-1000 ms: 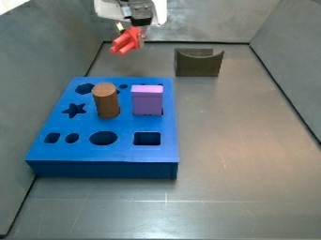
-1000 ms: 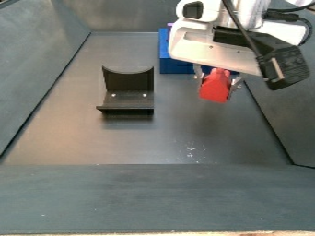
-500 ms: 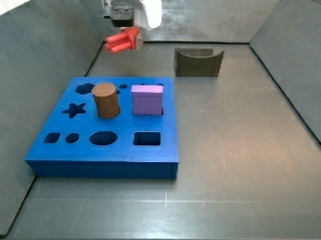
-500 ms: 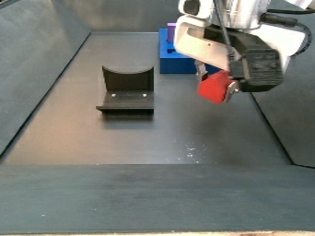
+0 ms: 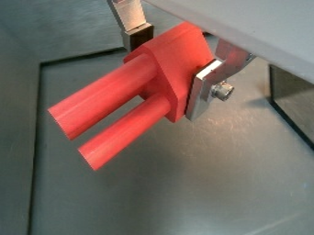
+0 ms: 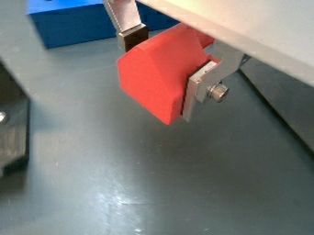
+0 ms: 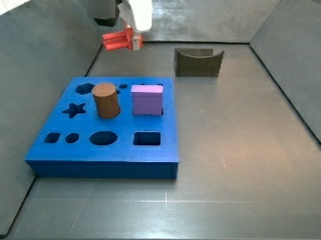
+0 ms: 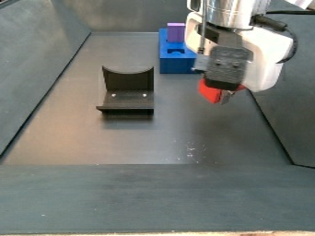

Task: Pick up the 3 prong object. Move up. Rotate the 3 prong object. Place the 3 prong object on the fixture. Regrasp the 3 prong object. Move to above the board. Insert the 3 prong object.
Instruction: Rotate the 3 prong object.

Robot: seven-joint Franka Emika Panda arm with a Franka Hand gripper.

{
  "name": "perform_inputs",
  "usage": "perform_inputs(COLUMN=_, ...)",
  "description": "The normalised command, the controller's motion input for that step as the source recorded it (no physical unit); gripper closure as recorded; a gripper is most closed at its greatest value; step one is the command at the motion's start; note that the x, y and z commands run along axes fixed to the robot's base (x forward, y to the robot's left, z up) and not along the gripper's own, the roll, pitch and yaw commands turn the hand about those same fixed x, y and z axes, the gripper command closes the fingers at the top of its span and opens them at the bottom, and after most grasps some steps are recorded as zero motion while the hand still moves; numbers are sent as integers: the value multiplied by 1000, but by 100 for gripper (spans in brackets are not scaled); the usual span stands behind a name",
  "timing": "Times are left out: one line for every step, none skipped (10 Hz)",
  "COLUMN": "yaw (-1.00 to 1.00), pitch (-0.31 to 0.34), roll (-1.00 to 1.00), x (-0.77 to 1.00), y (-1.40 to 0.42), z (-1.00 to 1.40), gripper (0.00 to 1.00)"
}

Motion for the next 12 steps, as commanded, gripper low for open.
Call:
perform_inputs(yaw=-1000, pitch=-1, roll=0, x=-11, y=13, z=13, gripper=100)
perform_inputs(yaw=-1000, pitch=-1, roll=0, x=-11, y=13, z=13, gripper=100)
perform_inputs(yaw=-1000, pitch=-1, roll=0, x=-11, y=13, z=13, gripper=100)
perform_inputs(yaw=-1000, pitch=-1, roll=0, x=-11, y=13, z=13, gripper=100)
perform_inputs(yaw=-1000, pitch=-1, roll=0, x=-11, y=13, z=13, gripper=100)
perform_inputs(yaw=-1000, pitch=-2, roll=0, x=-11, y=13, z=13, gripper=100)
perform_inputs(yaw=-1000, pitch=-2, roll=0, x=-12, y=14, z=13, gripper=100)
perform_inputs(yaw=-1000, pitch=-2, roll=0, x=-12, y=14, z=13, gripper=100)
perform_inputs(yaw=-1000, pitch=-2, roll=0, x=-12, y=14, z=12, gripper=100)
perform_inputs(yaw=-1000, pitch=-2, roll=0, x=-12, y=14, z=12, gripper=100)
perform_inputs(yaw=-1000, pitch=-2, roll=0, x=-12, y=14, z=12, gripper=100)
perform_inputs(yaw=-1000, pitch=-2, roll=0, x=-12, y=14, z=12, gripper=100)
